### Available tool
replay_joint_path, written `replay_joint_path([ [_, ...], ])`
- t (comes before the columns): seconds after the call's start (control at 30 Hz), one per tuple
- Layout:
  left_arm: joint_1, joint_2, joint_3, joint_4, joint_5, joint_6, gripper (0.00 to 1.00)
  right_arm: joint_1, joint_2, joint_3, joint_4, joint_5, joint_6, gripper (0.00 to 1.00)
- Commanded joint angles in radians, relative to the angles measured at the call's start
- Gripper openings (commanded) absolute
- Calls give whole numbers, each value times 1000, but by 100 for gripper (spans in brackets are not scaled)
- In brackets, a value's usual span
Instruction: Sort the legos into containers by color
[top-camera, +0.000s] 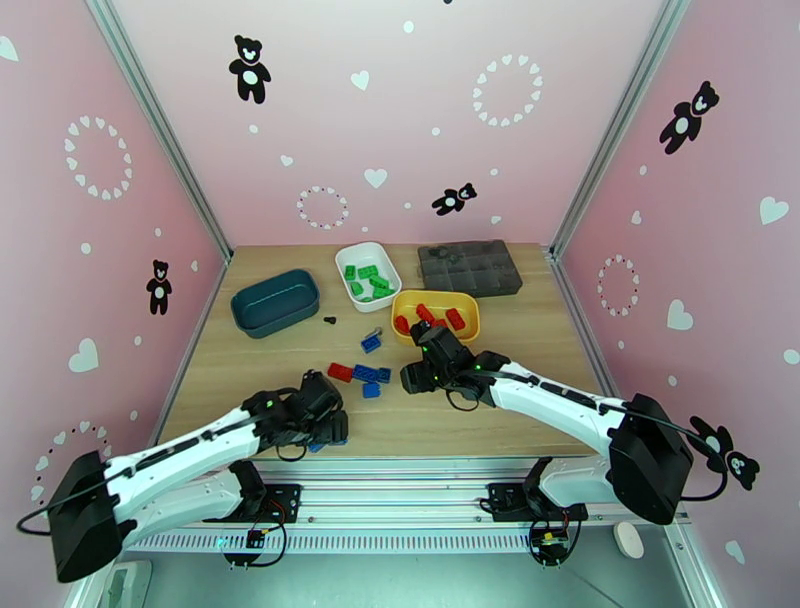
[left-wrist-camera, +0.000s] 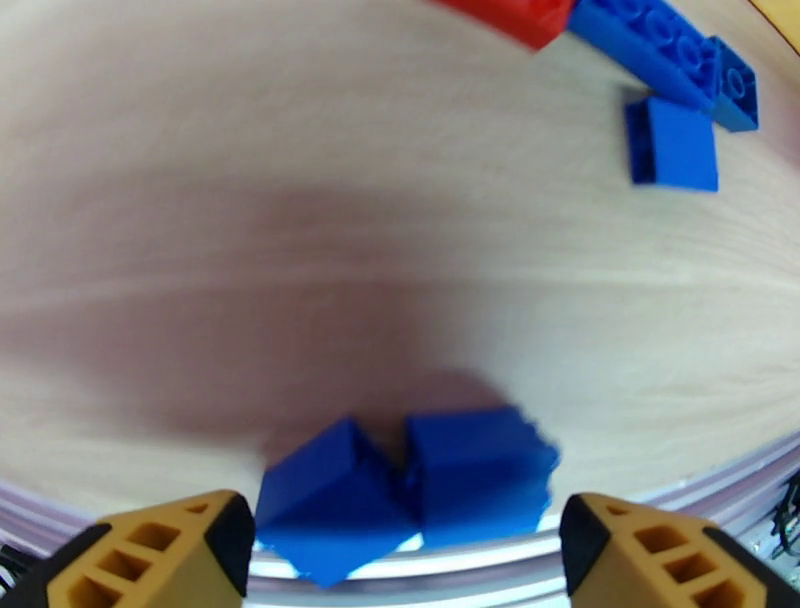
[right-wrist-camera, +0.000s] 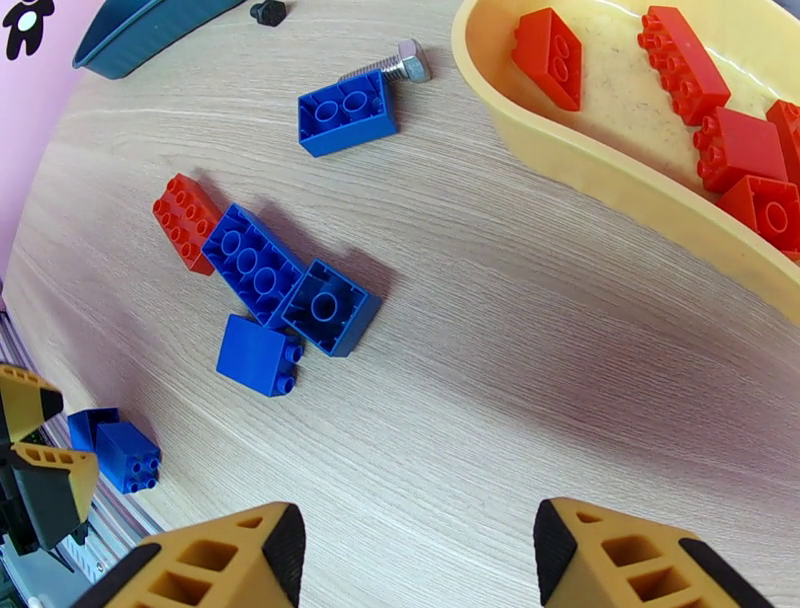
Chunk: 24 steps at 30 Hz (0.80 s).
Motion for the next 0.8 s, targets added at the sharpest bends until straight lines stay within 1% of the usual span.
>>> replay_joint_path([
  [0.0,-6,-83,-8,-89,73,-30,85,6,-17,-10,1,11,9,65],
  [0.13,-5,-103,-7,-202,109,-26,85,6,-17,-3,2,18,7,65],
  [0.2,-6,-112,-21,-220,133,-17,84,6,-15,0,6,17,9,65],
  [0.33,-13,-76,-44,-209,161,-7,77,6,-21,4,7,16,12,65],
  [0.47,-25,0,-43,-163,133,-14,76,5,-35,2,1,22,10,65],
  [0.6,-33,89,-16,-98,69,-26,80,6,-50,3,-8,25,7,65],
  [0.77,-34,226,19,-44,-7,-26,80,6,-80,0,-17,36,2,65],
])
